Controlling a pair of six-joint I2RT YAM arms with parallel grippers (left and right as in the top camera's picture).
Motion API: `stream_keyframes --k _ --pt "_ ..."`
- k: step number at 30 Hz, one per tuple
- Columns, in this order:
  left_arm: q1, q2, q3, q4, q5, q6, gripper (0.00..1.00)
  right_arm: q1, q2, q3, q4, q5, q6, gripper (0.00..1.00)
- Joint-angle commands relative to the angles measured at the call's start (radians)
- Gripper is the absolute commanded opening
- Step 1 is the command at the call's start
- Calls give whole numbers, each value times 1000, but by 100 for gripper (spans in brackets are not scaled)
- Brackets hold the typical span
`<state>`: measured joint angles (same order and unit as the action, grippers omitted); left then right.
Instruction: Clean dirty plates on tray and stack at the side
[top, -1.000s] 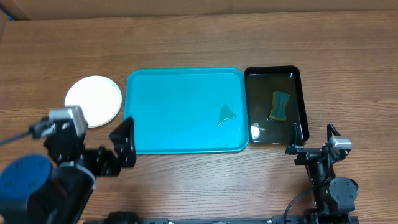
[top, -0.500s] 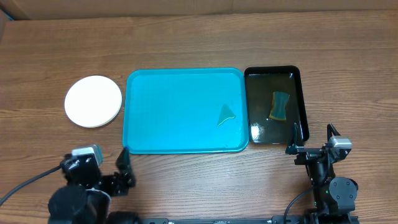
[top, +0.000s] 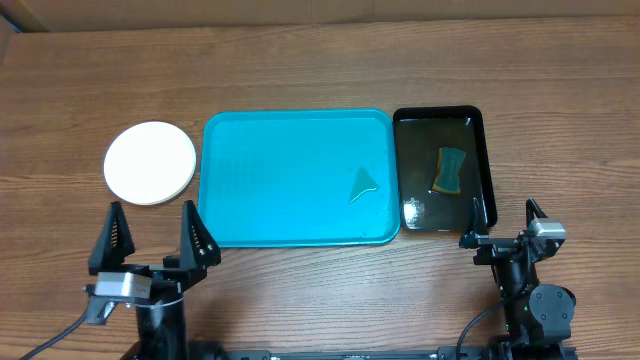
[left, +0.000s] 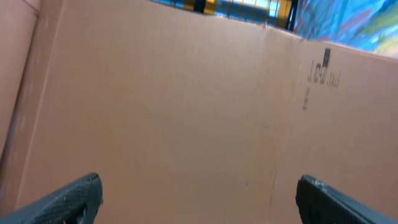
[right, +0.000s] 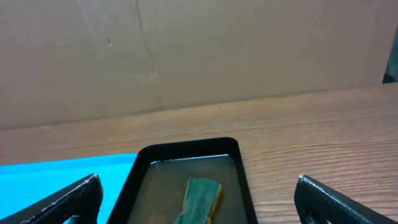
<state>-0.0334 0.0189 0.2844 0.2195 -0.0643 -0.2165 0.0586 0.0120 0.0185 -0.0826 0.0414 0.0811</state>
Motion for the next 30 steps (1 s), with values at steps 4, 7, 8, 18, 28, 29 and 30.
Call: stream_keyframes --k 4,7,8,18,28,29,30 --pt "-4 -16 -197 135 6 -9 100 -7 -9 -11 5 9 -3 100" --pt "-3 -16 -261 137 7 -9 100 -7 -9 -11 5 9 -3 100" --pt "-1 -16 -276 136 11 -8 100 -7 -9 -11 5 9 -3 100" --pt "76 -16 -280 -79 89 87 100 -7 -9 -11 5 9 -3 100" --pt "76 -16 -280 -300 81 224 100 -7 -9 -11 5 9 -3 100" --pt "76 -16 -280 -297 83 231 100 -7 -9 -11 5 9 -3 100" --pt "76 -16 -280 -297 83 242 100 -7 -9 -11 5 9 -3 100"
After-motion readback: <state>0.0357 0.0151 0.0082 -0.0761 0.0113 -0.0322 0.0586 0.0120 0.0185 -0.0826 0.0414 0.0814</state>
